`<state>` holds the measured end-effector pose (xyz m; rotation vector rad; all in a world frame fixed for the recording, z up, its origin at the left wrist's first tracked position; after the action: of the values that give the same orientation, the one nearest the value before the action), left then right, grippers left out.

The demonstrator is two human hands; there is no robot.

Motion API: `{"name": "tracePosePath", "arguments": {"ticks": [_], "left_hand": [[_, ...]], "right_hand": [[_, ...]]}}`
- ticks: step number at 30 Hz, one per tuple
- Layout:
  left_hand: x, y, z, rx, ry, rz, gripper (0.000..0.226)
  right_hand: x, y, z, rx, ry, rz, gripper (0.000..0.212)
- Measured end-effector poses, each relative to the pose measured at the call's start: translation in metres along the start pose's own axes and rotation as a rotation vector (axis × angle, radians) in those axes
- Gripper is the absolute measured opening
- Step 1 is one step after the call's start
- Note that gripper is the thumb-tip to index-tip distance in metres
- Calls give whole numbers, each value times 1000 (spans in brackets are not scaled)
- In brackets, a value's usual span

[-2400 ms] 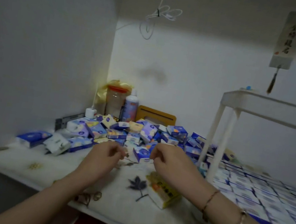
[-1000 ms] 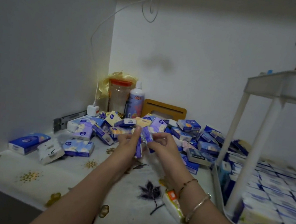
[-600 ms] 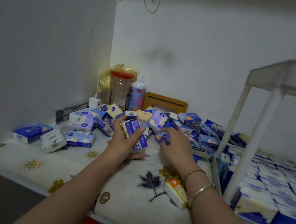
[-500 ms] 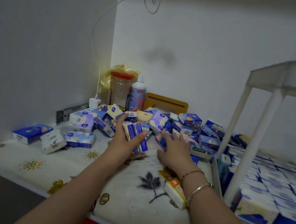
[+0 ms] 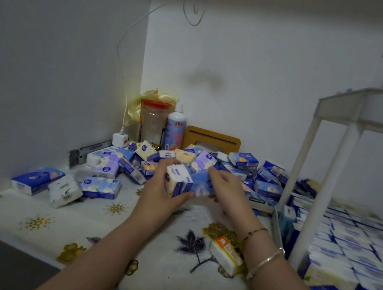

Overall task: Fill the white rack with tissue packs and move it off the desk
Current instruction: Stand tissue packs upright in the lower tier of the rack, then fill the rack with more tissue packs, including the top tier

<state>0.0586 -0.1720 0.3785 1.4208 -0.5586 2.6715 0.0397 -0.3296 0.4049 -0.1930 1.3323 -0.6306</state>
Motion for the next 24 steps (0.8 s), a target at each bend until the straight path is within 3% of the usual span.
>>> {"name": "tracePosePath", "arguments": {"ticks": [3, 6, 10, 20, 24], "left_hand": [[7, -1, -1, 30, 24, 58, 66], [22, -4, 2, 33, 73, 113, 58], [65, -13, 14, 37, 187, 148, 50], [208, -19, 40, 74, 433, 194, 47], [253, 5, 54, -44, 418, 212, 66]], "right_hand": [[-21, 6, -11, -130, -9, -21, 64], [-48, 0, -16, -241, 4, -136, 75], [-94, -22, -24, -347, -72, -163, 62], [-202, -109, -56, -194, -232, -374, 59], [-225, -161, -61, -97, -212, -383, 52]]}}
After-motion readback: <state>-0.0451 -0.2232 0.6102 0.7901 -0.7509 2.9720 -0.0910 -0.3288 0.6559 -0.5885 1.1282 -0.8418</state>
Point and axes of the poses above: each hand's wrist, its own z-axis towards the middle knuckle, its own y-axis out of the palm, x = y × z, the point moved 5 cm from there along z, towards the middle knuckle, and after that the axes turned 9 degrees about -x, right-handed, at the moved point
